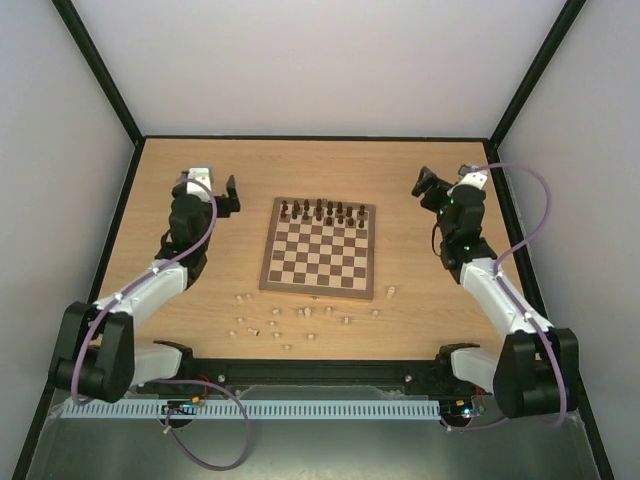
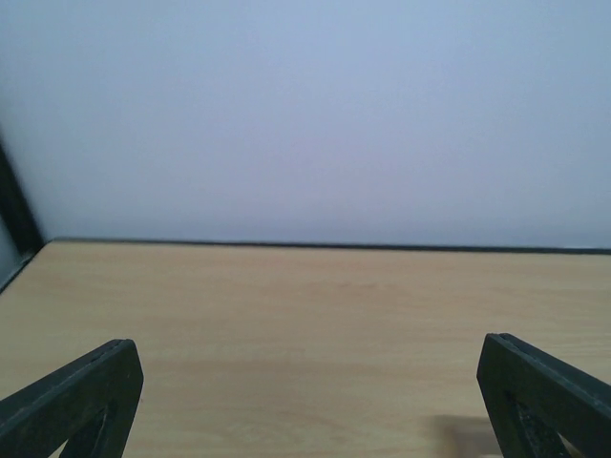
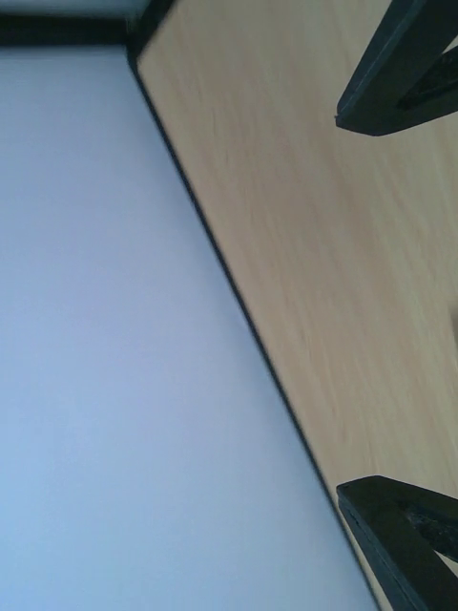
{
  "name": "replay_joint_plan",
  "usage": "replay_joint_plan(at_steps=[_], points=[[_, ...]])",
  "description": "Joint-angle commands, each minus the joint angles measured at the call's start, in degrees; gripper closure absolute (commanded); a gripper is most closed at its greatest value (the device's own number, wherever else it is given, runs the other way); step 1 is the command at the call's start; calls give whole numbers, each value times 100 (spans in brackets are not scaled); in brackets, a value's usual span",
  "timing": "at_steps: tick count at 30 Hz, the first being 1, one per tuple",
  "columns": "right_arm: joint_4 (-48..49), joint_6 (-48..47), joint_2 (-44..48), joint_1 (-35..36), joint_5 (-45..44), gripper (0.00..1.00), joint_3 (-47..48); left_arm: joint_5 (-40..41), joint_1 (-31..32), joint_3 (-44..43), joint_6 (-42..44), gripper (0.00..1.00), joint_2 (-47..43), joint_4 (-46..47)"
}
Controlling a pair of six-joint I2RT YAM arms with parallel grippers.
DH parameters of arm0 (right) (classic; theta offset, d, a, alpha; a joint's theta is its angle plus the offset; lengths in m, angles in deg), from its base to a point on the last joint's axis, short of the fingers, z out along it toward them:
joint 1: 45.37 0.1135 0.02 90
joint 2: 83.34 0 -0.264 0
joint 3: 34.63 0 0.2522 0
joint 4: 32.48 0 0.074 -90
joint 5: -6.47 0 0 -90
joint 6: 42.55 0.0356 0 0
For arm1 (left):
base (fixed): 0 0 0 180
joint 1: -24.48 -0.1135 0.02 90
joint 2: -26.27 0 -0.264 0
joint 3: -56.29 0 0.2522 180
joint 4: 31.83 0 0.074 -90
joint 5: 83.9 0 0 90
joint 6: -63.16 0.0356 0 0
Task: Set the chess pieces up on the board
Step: Pick up the chess piece at the center of the board.
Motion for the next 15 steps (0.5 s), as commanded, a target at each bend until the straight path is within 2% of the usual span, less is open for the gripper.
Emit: replay_joint_plan(at_steps=[1, 5, 6, 9, 12, 15], points=[[-1595, 1015, 208, 20, 1902, 1, 840, 4, 616, -605, -116, 1, -455, -977], [-2290, 906, 180, 28, 2655, 1, 1788, 394, 1075, -1249, -703, 1, -664, -1530], [-2495, 964, 167, 33, 2561, 1, 1966, 383, 1111, -1457, -852, 1, -673, -1717], [-3111, 1770, 255, 4, 1645, 1, 2164, 53, 1129, -2214, -1215, 1, -611, -2459], [-2990, 1720, 313, -11, 2233, 1, 2171, -217, 1139, -2762, -1635, 1, -595, -3247], [-3054, 1758, 292, 2, 2494, 1, 2142, -774, 1139, -2927, -2030, 1, -697, -3599]])
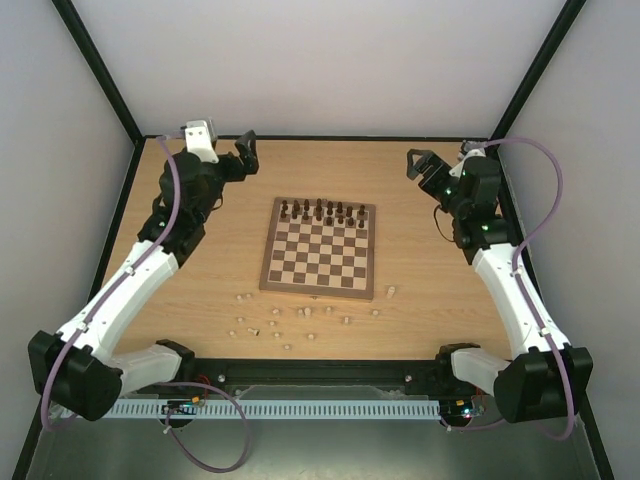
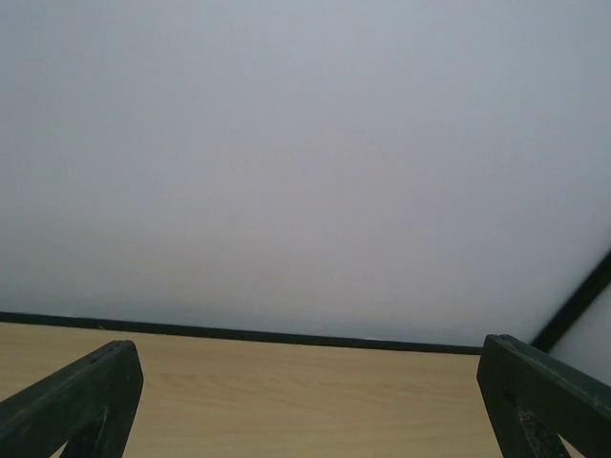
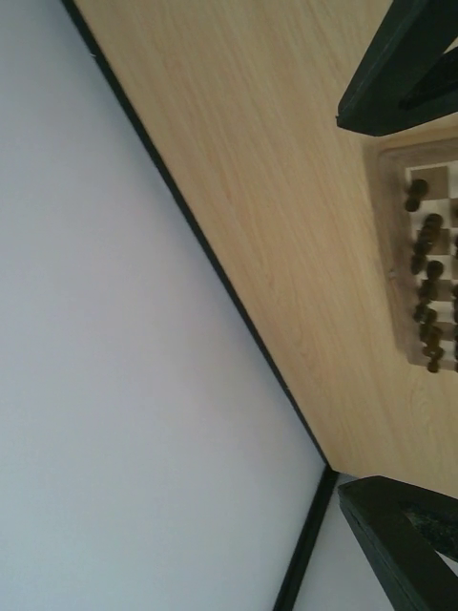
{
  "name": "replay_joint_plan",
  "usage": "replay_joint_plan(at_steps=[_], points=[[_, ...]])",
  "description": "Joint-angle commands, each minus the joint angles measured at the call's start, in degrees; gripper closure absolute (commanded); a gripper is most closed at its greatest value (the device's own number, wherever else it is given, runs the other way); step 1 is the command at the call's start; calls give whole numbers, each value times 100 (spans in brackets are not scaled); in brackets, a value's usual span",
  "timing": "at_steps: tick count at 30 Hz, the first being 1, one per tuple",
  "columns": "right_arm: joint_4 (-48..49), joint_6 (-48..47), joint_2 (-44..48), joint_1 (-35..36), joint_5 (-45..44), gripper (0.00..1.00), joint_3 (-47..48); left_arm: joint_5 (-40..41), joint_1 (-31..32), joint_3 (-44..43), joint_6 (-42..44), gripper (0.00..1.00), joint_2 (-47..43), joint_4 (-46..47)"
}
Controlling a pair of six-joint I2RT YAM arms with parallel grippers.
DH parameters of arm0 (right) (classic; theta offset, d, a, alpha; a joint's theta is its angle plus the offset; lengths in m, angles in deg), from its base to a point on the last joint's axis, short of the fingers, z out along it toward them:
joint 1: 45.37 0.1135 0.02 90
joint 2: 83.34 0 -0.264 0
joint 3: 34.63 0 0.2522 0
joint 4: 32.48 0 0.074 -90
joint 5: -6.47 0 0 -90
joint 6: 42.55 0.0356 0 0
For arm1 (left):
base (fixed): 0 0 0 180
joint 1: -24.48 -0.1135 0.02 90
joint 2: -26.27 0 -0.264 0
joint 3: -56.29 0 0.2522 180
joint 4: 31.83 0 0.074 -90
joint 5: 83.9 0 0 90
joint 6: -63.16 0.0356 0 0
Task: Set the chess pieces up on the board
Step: Pick up the chess piece at the center of the board.
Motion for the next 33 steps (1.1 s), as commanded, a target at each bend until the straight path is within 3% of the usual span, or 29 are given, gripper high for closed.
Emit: replay_joint_plan(at_steps=[1, 5, 10, 15, 27, 33], points=[[-559, 249, 24, 12, 492, 1, 56, -868, 24, -270, -762, 1, -170, -1113], [-722, 51, -59, 345, 444, 2, -117, -1599, 42, -226, -651, 1, -306, -1402], [-1034, -507, -209, 1632, -360, 1, -185, -1779, -47, -6, -773, 1, -433, -1742], [-1441, -796, -402, 2525, -1048, 1, -190, -2411, -187, 588, -928, 1, -686, -1377], [-1536, -701, -195, 2817, -703, 1, -1325, -2738, 120, 1496, -1151, 1, -409, -652], [-1508, -648, -156, 2820, -930, 1, -1361, -1993, 327, 1511, -1175, 1, -723, -992]])
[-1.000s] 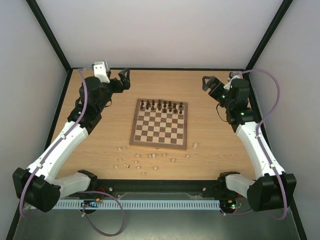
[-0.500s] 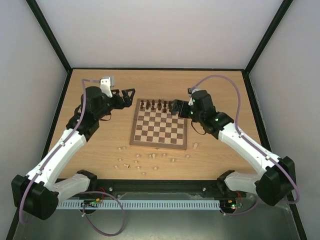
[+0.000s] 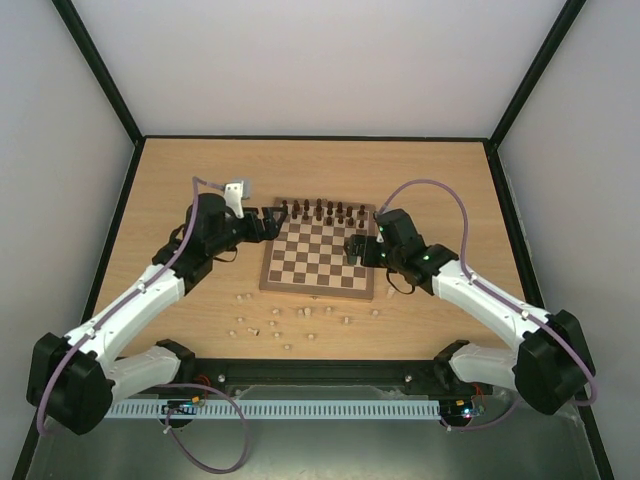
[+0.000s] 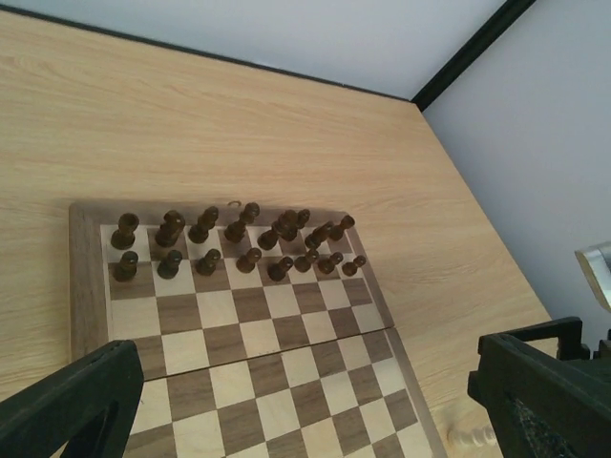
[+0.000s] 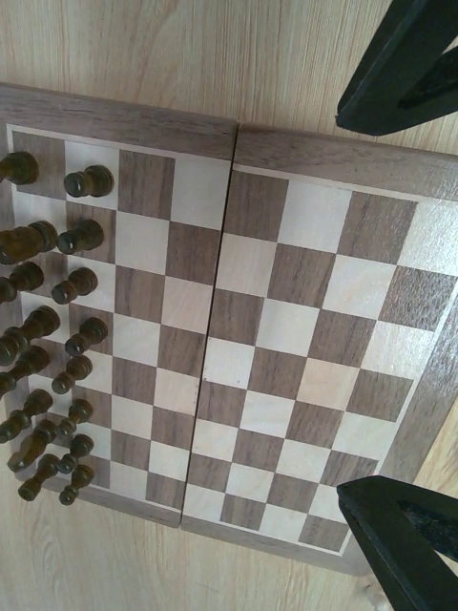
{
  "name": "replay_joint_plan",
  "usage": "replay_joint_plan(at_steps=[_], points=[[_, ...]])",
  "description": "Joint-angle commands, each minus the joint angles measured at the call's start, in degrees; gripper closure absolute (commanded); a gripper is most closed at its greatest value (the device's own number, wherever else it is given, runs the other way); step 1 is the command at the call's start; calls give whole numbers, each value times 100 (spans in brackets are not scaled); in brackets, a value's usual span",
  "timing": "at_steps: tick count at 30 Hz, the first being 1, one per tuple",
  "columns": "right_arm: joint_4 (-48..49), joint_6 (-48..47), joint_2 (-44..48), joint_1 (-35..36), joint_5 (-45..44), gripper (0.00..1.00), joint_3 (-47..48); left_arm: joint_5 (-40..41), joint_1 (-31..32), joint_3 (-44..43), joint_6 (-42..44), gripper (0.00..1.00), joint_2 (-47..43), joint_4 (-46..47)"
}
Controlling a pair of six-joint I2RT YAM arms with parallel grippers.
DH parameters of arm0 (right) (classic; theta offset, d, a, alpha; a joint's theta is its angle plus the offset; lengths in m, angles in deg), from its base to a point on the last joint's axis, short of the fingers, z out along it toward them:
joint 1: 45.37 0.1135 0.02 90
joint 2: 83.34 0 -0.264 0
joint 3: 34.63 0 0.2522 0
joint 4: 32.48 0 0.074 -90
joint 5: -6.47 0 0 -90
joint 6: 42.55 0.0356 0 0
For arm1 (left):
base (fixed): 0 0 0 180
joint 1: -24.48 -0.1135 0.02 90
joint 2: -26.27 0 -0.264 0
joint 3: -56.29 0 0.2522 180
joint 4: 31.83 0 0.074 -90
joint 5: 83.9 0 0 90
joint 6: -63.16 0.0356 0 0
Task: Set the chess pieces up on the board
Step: Pick up the chess piece at the center of the board.
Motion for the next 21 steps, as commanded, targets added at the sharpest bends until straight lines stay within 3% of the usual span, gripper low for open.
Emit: replay_joint_plan(at_steps=[1, 8, 12, 21], points=[[-131, 34, 150, 32, -135, 1, 92, 556, 73, -58, -107, 1, -341, -48], [-37, 17, 560, 36, -219, 1, -183, 402, 76, 225, -401, 1, -284, -241], [-32, 114, 771, 39, -188, 1, -303, -80, 101, 150, -414, 1, -188, -373], [-278, 274, 1472, 39, -231, 1, -591, -193, 565, 808, -549, 1, -644, 362]])
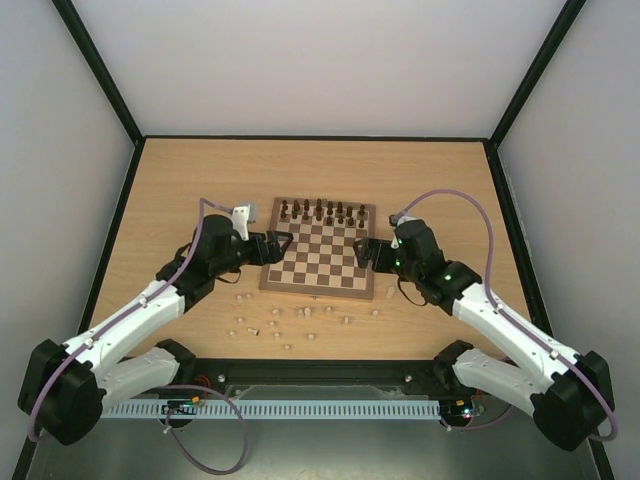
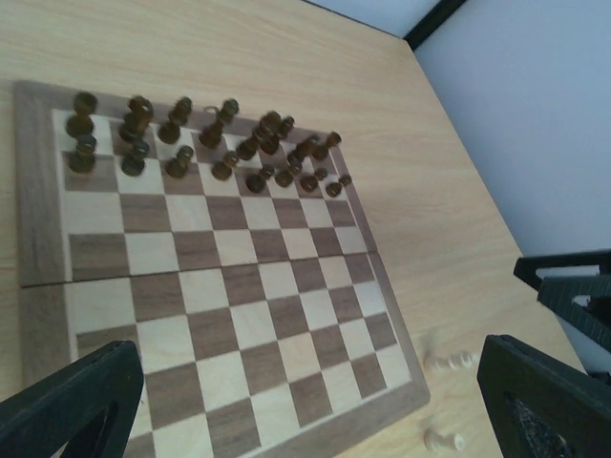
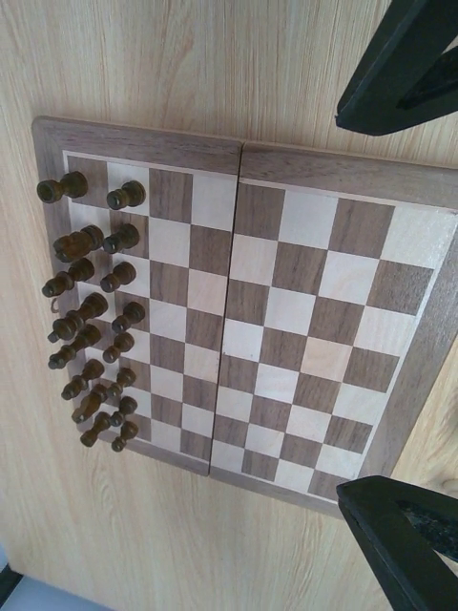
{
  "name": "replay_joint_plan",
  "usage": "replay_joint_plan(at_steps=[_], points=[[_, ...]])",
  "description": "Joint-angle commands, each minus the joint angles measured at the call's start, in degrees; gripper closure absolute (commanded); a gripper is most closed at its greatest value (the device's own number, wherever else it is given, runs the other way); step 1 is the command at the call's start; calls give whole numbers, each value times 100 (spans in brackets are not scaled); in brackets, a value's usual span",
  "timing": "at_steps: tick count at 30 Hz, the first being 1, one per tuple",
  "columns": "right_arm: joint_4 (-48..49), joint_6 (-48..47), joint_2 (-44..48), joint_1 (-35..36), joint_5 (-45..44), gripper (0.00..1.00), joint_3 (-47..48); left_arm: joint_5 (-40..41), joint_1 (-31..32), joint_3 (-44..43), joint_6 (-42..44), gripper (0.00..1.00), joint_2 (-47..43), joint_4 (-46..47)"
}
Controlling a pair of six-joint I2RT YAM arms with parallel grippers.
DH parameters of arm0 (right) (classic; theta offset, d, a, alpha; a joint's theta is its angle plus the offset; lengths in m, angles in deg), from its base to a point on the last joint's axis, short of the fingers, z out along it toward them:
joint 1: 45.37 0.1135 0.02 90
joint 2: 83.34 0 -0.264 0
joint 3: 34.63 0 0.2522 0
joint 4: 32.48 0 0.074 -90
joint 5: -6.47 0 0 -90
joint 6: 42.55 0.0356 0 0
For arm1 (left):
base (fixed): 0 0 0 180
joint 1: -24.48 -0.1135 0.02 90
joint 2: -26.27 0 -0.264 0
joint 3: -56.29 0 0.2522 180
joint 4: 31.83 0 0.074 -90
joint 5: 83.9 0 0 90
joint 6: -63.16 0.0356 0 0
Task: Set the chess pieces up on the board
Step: Pick up the chess piece at the center of the board.
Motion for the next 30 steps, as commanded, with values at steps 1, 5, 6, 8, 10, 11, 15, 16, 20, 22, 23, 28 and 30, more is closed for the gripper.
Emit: replay_joint_plan(at_steps=[1, 5, 6, 8, 10, 11, 15, 16, 20, 22, 23, 28, 30], points=[[-296, 192, 416, 30, -115, 1, -212, -161, 136, 26, -143, 1, -221, 260], [-166, 237, 913, 30, -100, 1, -568, -76, 139, -49, -219, 1, -193, 121], [-128, 229, 1041, 32, -67, 2, -617, -40, 145, -73, -231, 1, -174, 80], [-118, 200, 1257, 34, -124, 2, -701, -4, 146, -107, -240, 1, -162, 5], [-205, 113, 1381, 34, -178, 1, -683, 38, 141, -83, -252, 1, -187, -12], [-303, 38, 1391, 30, -178, 1, -630, 64, 145, -70, -257, 1, -203, -23], [-588, -33, 1221, 29, -606, 1, -424, 133, 144, 10, -401, 1, -261, 83], [-625, -34, 1125, 33, -734, 1, -330, 156, 146, 16, -422, 1, -256, 85], [-805, 19, 743, 35, -1449, 1, -60, 462, 145, -257, -290, 1, -87, -264], [-851, 48, 559, 32, -1815, 1, 43, 697, 145, -346, -192, 1, 58, -395], [-865, 66, 466, 32, -1953, 1, 94, 794, 146, -338, -151, 1, 118, -371], [-1043, 45, -103, 33, -2327, 1, 397, 854, 146, -536, -64, 1, 607, -135], [-1090, 43, -325, 31, -2340, 2, 484, 810, 141, -619, -5, 1, 825, -102]])
